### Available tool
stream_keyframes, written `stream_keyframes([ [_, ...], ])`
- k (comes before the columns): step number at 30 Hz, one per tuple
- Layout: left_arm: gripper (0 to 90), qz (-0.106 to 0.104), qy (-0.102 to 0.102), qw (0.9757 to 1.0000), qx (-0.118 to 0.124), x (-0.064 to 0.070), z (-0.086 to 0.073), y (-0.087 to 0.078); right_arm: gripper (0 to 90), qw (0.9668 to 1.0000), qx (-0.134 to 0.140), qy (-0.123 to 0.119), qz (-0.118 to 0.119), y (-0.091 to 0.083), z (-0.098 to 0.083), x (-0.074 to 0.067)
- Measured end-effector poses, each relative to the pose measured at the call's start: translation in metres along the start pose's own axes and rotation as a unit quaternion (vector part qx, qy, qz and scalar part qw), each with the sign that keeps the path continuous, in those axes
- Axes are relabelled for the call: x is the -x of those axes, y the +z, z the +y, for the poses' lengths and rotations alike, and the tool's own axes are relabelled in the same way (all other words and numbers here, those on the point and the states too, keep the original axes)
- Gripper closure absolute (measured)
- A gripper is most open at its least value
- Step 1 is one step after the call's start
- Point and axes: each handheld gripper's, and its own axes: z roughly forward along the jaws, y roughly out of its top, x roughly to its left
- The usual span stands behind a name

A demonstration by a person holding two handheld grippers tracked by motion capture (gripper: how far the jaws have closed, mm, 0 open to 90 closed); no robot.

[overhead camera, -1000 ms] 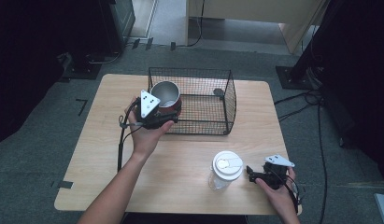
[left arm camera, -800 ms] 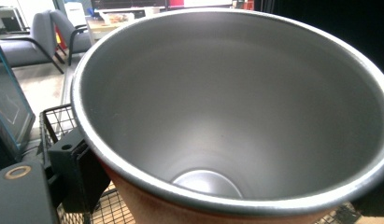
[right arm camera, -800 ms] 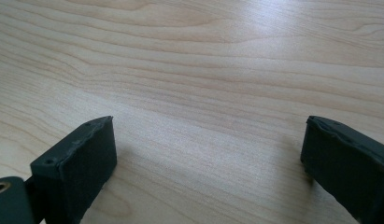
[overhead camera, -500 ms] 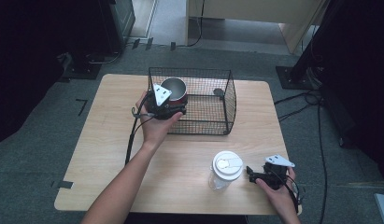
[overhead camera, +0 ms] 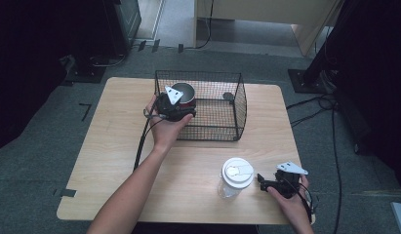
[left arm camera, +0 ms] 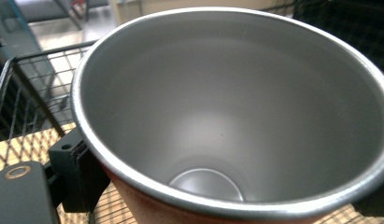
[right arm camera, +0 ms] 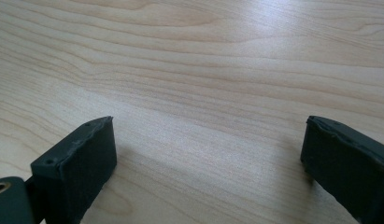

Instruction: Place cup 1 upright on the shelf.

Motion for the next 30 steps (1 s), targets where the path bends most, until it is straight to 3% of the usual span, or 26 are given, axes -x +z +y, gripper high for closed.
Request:
stream_keyframes([
  [7,8.1,0.019,0.009,0.9997,-0.010,0.003,-0.002,0.005,3.2,1.0000,0.000,0.000,0.000,0.000,0.000,0.000],
  [12,8.1,0.005,-0.018,0.9998,-0.012,0.003,-0.002,0.010,3.2,1.0000,0.000,0.000,0.000,0.000,0.000,0.000],
  [14,8.1,0.000,-0.016,0.9995,-0.028,0.002,0.000,0.013,3.2,1.0000,0.000,0.000,0.000,0.000,0.000,0.000],
  [18,8.1,0.016,0.000,0.9979,-0.063,0.003,0.002,0.019,3.2,1.0000,0.000,0.000,0.000,0.000,0.000,0.000],
  [21,8.1,0.014,-0.010,0.9969,-0.077,0.003,0.001,0.023,3.2,1.0000,0.000,0.000,0.000,0.000,0.000,0.000],
  [26,8.0,0.017,-0.023,0.9915,-0.127,-0.002,-0.006,0.032,3.3,1.0000,0.000,-0.001,0.001,0.000,0.000,0.000],
  [30,8.0,0.016,-0.028,0.9917,-0.124,-0.004,-0.006,0.032,3.3,1.0000,-0.001,-0.001,0.002,-0.001,0.000,0.000],
])
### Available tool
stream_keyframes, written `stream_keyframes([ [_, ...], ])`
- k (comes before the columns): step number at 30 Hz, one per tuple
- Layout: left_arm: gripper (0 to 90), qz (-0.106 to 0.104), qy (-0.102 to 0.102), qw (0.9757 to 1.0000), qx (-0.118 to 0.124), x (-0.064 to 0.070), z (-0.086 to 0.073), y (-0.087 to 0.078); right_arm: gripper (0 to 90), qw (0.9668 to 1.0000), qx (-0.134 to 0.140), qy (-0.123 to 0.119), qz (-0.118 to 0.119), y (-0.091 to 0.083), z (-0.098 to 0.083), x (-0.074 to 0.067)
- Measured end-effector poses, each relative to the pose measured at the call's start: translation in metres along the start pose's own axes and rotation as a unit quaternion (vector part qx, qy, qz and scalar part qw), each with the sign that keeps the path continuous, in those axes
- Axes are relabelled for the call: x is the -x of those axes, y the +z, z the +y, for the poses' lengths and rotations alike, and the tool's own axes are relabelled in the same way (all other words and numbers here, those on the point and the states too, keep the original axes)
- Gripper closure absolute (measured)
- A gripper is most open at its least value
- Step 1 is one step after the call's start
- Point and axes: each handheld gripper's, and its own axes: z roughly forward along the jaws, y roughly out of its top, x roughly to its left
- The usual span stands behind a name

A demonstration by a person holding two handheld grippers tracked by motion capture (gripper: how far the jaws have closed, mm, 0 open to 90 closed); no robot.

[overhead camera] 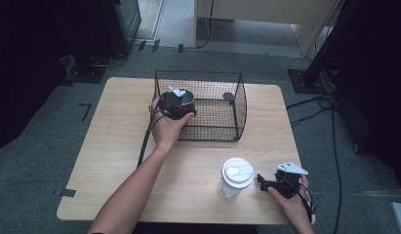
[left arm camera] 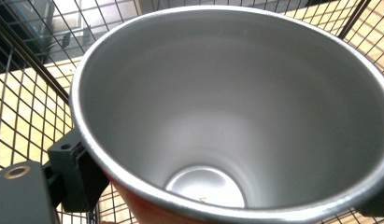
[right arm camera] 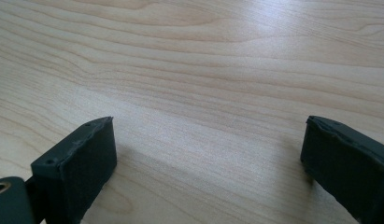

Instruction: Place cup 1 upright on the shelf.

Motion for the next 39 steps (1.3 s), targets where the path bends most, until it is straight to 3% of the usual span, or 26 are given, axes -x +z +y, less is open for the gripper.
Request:
stream_keyframes([
  [8,7.9,0.002,-0.004,0.9999,-0.016,-0.001,0.000,-0.001,3.3,1.0000,0.000,0.000,0.000,0.000,0.000,0.000],
  [13,7.7,0.008,-0.023,0.9991,-0.035,-0.001,0.001,-0.004,3.3,1.0000,0.000,-0.001,0.000,0.000,0.000,0.000],
  [19,7.3,0.015,-0.031,0.9986,-0.041,0.000,-0.001,-0.006,3.3,1.0000,0.000,0.000,0.000,0.000,0.000,0.000],
  [22,7.0,0.018,-0.045,0.9979,-0.042,0.000,-0.001,-0.008,3.3,1.0000,0.000,0.000,0.000,0.000,0.000,0.000],
  [32,5.7,0.006,-0.063,0.9970,-0.045,0.000,0.000,-0.010,3.3,1.0000,0.000,0.000,0.000,0.000,0.000,0.000],
  [33,2.4,0.003,-0.063,0.9970,-0.044,0.000,0.001,-0.010,3.3,1.0000,0.000,-0.001,0.000,0.000,0.000,0.000],
  [39,1.2,0.011,-0.081,0.9954,-0.049,0.004,0.003,-0.014,3.3,1.0000,0.000,0.000,0.000,0.000,0.000,0.000],
])
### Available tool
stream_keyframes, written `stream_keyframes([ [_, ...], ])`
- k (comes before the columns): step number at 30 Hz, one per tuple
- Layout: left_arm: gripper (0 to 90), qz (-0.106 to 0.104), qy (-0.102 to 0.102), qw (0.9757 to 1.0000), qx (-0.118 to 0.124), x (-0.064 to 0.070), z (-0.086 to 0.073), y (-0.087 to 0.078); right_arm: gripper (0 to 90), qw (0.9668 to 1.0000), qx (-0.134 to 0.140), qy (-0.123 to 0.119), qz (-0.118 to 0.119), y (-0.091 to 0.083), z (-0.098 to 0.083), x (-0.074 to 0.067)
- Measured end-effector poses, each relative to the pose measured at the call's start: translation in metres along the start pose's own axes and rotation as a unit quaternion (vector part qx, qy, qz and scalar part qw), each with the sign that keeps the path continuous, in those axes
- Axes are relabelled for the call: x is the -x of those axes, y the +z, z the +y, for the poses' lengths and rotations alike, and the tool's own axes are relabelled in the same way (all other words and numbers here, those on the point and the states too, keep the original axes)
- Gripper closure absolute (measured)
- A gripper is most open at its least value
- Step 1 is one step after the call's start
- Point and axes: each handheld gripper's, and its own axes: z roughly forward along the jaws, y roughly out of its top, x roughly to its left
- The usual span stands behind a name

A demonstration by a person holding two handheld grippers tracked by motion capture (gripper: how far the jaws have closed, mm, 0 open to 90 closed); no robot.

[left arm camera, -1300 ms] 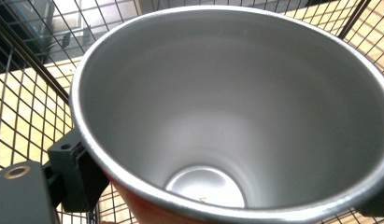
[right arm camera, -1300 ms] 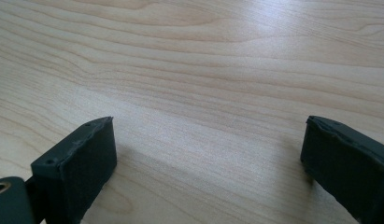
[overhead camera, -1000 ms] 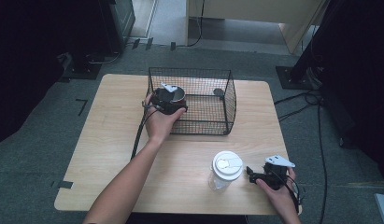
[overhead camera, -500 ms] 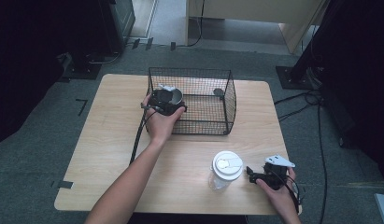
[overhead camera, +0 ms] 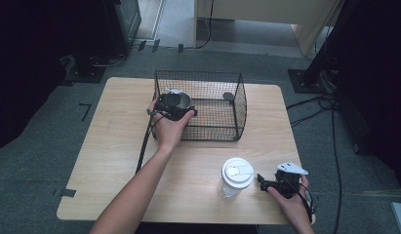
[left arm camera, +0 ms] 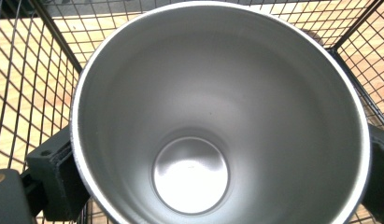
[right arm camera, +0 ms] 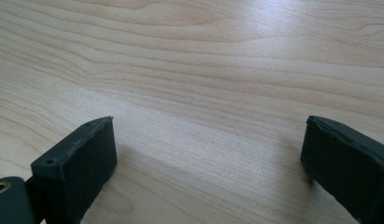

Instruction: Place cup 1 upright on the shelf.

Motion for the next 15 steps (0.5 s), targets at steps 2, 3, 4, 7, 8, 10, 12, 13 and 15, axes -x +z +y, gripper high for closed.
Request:
stream_keyframes([
  [2,1.3,0.001,-0.007,1.0000,-0.002,-0.0001,0.0002,-0.0020,3.3,1.0000,0.000,0.000,0.000,0.0000,0.0000,0.0000],
  [3,1.2,0.007,-0.010,0.9999,-0.001,0.0003,0.0002,-0.0028,3.3,1.0000,0.000,0.000,0.000,0.0000,0.0000,0.0000],
  [4,1.2,0.014,-0.014,0.9998,-0.001,0.0004,0.0005,-0.0040,3.3,1.0000,0.000,0.000,0.000,0.0000,0.0000,0.0001],
  [7,1.5,0.007,-0.017,0.9998,-0.005,0.0002,0.0002,-0.0058,3.3,1.0000,0.000,0.000,0.000,0.0000,0.0000,0.0000],
  [8,1.5,0.008,-0.017,0.9998,-0.005,0.0006,-0.0001,-0.0061,3.3,1.0000,0.000,0.000,0.000,0.0000,0.0000,0.0000],
  [10,1.5,0.010,-0.020,0.9997,-0.007,0.0018,-0.0009,-0.0070,3.3,1.0000,0.000,0.000,0.000,0.0000,0.0000,0.0000],
  [12,1.4,0.009,-0.016,0.9998,-0.008,0.0036,-0.0015,-0.0084,3.3,1.0000,0.000,0.000,0.000,0.0000,0.0000,0.0000],
  [13,1.4,0.010,-0.015,0.9998,-0.007,0.0047,-0.0016,-0.0093,3.2,1.0000,0.000,-0.001,0.000,0.0001,0.0000,0.0001],
  [15,1.4,0.012,-0.014,0.9998,-0.005,0.0047,-0.0016,-0.0105,3.3,1.0000,0.000,-0.001,0.000,0.0001,0.0000,0.0001],
])
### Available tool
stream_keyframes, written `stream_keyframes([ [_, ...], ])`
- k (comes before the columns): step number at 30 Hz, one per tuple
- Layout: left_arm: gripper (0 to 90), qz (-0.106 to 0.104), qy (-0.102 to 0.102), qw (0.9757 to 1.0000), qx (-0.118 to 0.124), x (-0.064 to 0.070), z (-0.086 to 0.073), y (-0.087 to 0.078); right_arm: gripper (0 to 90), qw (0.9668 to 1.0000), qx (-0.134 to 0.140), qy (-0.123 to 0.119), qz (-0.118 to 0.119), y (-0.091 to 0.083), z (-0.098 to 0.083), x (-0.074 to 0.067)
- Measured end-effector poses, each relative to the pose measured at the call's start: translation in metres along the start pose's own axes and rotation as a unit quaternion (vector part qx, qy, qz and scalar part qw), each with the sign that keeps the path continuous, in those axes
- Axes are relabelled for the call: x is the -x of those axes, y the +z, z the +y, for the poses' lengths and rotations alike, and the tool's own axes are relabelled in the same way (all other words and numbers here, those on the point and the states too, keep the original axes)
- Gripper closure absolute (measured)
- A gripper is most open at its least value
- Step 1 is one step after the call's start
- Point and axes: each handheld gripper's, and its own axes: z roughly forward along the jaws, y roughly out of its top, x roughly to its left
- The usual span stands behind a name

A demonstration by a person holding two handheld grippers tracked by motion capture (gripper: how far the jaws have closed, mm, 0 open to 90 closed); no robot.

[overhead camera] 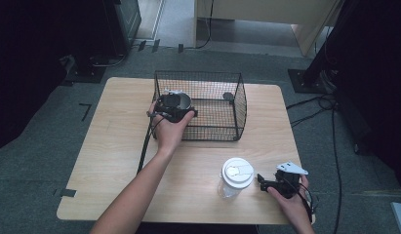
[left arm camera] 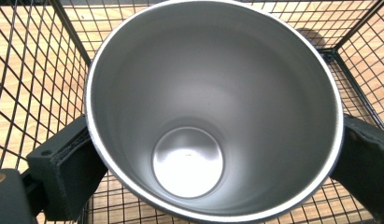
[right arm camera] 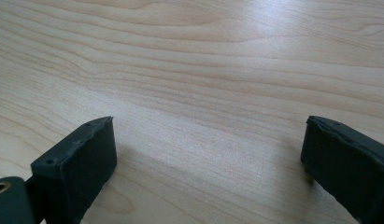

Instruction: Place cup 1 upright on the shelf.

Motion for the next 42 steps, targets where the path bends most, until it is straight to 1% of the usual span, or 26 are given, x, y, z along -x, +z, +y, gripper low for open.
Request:
stream_keyframes([
  [1,1.4,-0.003,0.000,1.0000,0.001,0.000,0.000,-0.001,3.3,1.0000,0.000,0.000,0.000,0.000,0.000,0.000],
  [5,1.4,-0.001,0.008,0.9999,0.006,0.001,-0.001,-0.005,3.3,1.0000,0.000,0.000,0.000,0.000,0.000,0.000],
  [10,1.4,-0.004,0.000,0.9999,0.010,0.001,-0.003,-0.009,3.3,1.0000,0.000,0.000,0.000,0.000,0.000,0.000],
  [13,1.4,-0.006,0.001,0.9999,0.012,0.001,-0.005,-0.012,3.3,1.0000,0.000,0.000,0.000,0.000,0.000,0.000],
  [20,1.4,0.002,0.012,0.9996,0.024,0.003,-0.005,-0.018,3.3,1.0000,0.000,-0.001,0.000,0.000,0.000,0.000],
  [30,1.4,0.007,0.018,0.9992,0.035,0.006,-0.006,-0.024,3.2,1.0000,0.000,0.000,0.000,0.000,0.000,0.000],
  [34,1.4,0.009,0.023,0.9987,0.044,0.007,-0.006,-0.029,3.2,1.0000,0.000,0.000,0.000,0.000,0.000,0.000],
  [38,1.4,0.020,0.040,0.9975,0.055,0.007,-0.008,-0.033,3.2,1.0000,0.000,0.000,0.000,0.000,0.000,0.000],
  [42,1.4,0.020,0.045,0.9965,0.068,0.005,-0.010,-0.038,3.2,1.0000,0.000,0.000,0.000,0.000,0.000,0.000],
])
